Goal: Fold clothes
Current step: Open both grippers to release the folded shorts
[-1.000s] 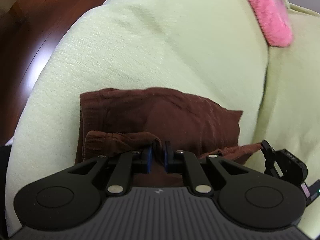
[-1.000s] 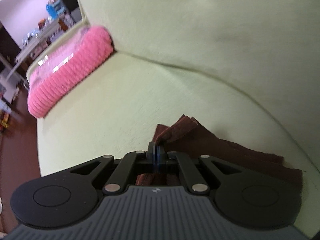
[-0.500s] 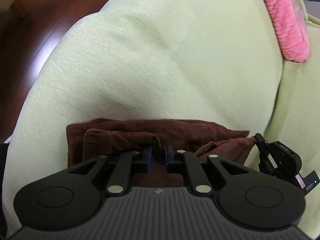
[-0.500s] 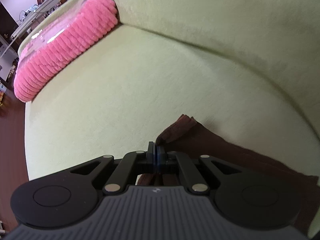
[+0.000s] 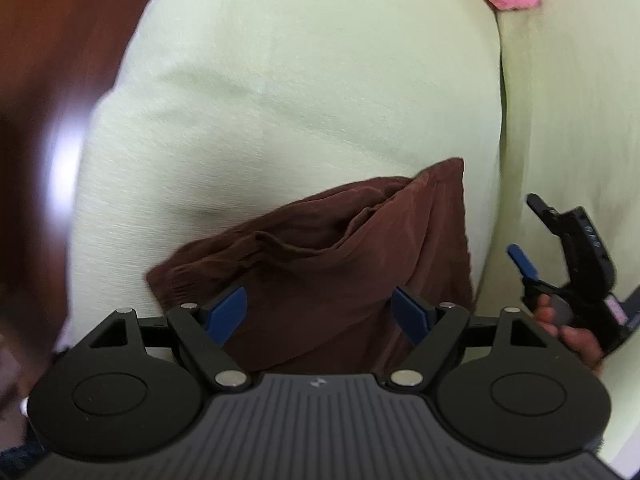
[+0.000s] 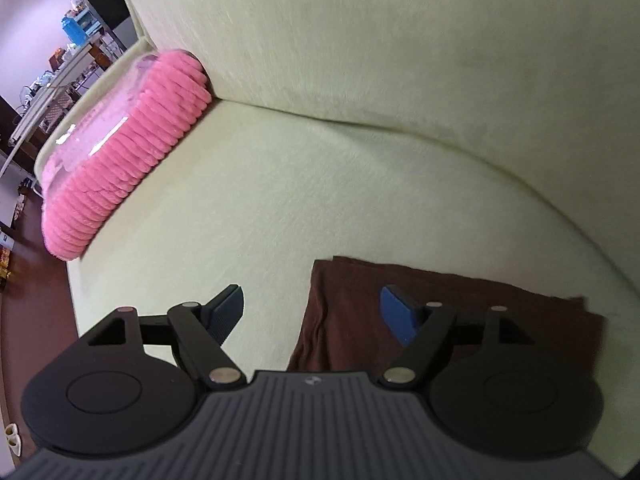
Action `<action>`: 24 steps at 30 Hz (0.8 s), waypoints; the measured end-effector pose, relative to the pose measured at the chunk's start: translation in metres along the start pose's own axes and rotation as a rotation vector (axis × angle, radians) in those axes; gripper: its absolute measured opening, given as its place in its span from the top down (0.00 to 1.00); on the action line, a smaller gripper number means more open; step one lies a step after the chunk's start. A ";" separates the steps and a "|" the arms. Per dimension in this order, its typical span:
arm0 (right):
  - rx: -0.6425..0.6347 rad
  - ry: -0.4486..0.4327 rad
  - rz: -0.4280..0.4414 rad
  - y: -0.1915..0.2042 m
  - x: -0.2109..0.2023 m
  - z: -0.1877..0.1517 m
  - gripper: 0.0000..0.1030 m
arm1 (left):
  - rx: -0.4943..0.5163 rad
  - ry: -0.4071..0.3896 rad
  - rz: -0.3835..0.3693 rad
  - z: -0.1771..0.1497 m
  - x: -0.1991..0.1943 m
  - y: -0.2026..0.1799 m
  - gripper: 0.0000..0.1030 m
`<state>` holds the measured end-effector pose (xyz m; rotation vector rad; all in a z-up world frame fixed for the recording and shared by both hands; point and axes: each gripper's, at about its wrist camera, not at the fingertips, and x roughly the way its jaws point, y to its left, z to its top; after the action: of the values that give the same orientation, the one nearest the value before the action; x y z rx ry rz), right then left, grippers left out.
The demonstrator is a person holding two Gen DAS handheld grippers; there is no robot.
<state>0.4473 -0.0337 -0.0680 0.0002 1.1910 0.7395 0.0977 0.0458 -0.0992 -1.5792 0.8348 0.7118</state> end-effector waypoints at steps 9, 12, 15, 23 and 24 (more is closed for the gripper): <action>0.014 -0.058 -0.045 -0.011 -0.120 -0.041 0.29 | 0.225 -0.059 0.044 -0.045 -0.068 -0.017 0.22; 0.054 -0.097 -0.040 -0.018 -0.184 -0.073 0.29 | 0.322 -0.072 0.069 -0.059 -0.101 -0.024 0.22; 0.105 -0.111 -0.032 -0.024 -0.227 -0.103 0.28 | 0.403 -0.065 0.118 -0.062 -0.121 -0.033 0.22; 0.243 -0.088 -0.086 -0.016 -0.279 -0.177 0.28 | 0.843 -0.072 0.309 -0.025 -0.128 -0.101 0.22; 0.241 -0.099 -0.101 -0.009 -0.276 -0.177 0.28 | 0.918 -0.067 0.313 -0.014 -0.121 -0.117 0.22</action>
<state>0.2567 -0.2502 0.0893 0.1744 1.1708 0.4989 0.1259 0.0591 0.0666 -0.6062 1.1531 0.4756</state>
